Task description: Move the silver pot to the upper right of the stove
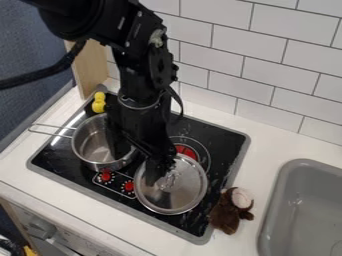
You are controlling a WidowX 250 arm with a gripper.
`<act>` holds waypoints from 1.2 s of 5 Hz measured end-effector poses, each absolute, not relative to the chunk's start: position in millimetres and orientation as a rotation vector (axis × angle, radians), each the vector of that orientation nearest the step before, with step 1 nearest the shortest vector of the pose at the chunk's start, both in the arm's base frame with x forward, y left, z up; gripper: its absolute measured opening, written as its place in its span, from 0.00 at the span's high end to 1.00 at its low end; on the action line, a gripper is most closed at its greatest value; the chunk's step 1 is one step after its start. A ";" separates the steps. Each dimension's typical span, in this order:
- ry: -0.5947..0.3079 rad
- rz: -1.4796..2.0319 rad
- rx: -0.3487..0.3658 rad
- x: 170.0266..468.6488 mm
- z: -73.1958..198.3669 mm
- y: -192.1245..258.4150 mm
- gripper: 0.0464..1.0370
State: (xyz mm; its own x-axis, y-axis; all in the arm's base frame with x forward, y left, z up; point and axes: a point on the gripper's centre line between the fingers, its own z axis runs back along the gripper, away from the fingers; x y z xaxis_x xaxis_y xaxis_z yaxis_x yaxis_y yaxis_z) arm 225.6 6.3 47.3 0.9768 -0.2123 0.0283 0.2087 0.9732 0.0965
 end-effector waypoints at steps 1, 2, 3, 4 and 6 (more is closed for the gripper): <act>-0.019 -0.216 0.094 224.4 41.9 6.7 0.04; -0.037 -0.217 0.131 233.1 35.1 19.9 0.04; -0.098 -0.192 0.137 248.8 40.1 26.3 0.04; -0.109 -0.135 0.104 274.1 32.9 30.2 0.04; -0.100 -0.099 0.158 294.5 3.2 34.3 0.04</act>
State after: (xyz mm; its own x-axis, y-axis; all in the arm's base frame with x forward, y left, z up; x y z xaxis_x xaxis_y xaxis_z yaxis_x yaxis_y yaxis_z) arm 294.5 34.3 3.2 0.9901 -0.1059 0.0919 0.0900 0.9827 0.1620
